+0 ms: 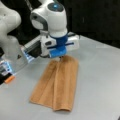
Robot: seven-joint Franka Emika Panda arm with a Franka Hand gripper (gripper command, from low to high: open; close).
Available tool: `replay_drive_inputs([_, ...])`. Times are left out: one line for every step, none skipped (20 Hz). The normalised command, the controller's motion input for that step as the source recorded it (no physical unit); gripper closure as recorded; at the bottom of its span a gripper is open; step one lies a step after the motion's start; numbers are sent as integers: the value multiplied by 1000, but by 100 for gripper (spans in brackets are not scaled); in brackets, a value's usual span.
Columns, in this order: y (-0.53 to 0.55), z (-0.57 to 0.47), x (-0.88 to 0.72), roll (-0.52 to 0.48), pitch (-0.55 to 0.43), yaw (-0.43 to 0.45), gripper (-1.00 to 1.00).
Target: Folding a towel twice
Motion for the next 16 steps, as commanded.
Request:
replay_drive_inputs([-145, -91, -356, 102, -73, -49, 100])
replay_drive_inputs([-130, -92, -339, 106, -73, -46, 100])
replay_drive_inputs([-112, -90, -334, 106, -51, -43, 100])
replay_drive_inputs([-102, -86, -329, 109, -47, -40, 100])
replay_drive_inputs([-91, -81, -346, 112, -36, -33, 100])
replay_drive_inputs([-80, -77, -381, 114, -27, -32, 100])
replay_drive_inputs([-69, -70, -389, 116, -28, -31, 100])
replay_drive_inputs([-59, -65, -383, 119, -31, -31, 100])
replay_drive_inputs([-46, -66, -403, 116, -24, -40, 100])
replay_drive_inputs([-34, -71, -441, 115, -15, -45, 100])
replay_drive_inputs([-24, -73, -450, 117, -19, -46, 100])
replay_drive_inputs([-17, -83, -479, 129, -28, -44, 100])
replay_drive_inputs([-10, -97, -510, 138, -33, -38, 100])
replay_drive_inputs([-2, -109, -543, 145, -44, -36, 100])
replay_drive_inputs([6, -116, -546, 149, -55, -36, 100])
replay_drive_inputs([15, -118, -516, 151, -69, -35, 100])
